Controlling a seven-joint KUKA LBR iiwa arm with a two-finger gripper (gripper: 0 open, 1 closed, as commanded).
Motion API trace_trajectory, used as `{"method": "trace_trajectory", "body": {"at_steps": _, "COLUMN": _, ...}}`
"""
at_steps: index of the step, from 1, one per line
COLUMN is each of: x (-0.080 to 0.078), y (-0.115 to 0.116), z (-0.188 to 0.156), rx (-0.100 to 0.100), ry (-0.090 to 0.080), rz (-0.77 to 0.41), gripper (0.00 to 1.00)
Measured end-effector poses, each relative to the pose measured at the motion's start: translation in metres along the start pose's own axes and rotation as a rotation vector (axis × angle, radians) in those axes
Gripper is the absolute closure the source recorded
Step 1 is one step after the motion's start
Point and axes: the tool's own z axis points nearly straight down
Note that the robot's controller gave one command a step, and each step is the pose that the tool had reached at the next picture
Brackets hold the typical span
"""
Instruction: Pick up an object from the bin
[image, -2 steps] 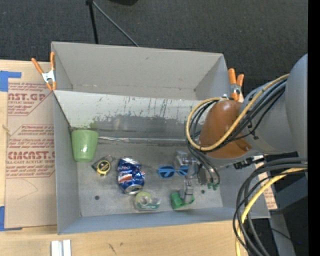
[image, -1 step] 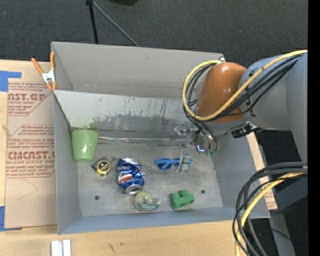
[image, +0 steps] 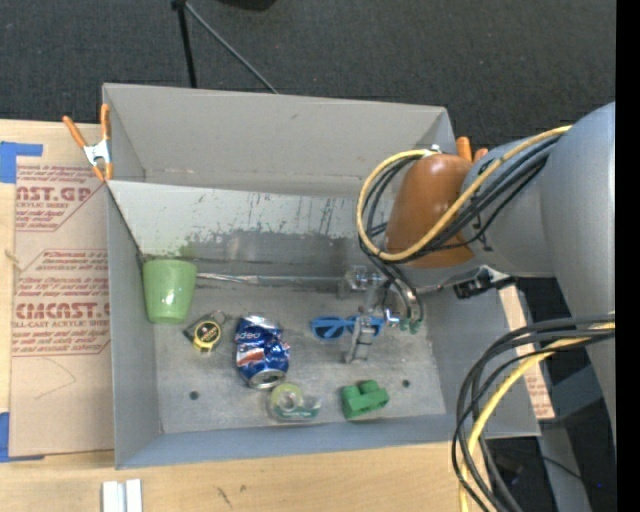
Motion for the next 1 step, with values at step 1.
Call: {"method": "trace_trajectory", "body": {"at_steps": 1, "x": -0.0017, "y": 0.0001, "z": -0.0037, "rx": 0.001, "ry": -0.006, "rz": -0.001, "gripper": 1.00}}
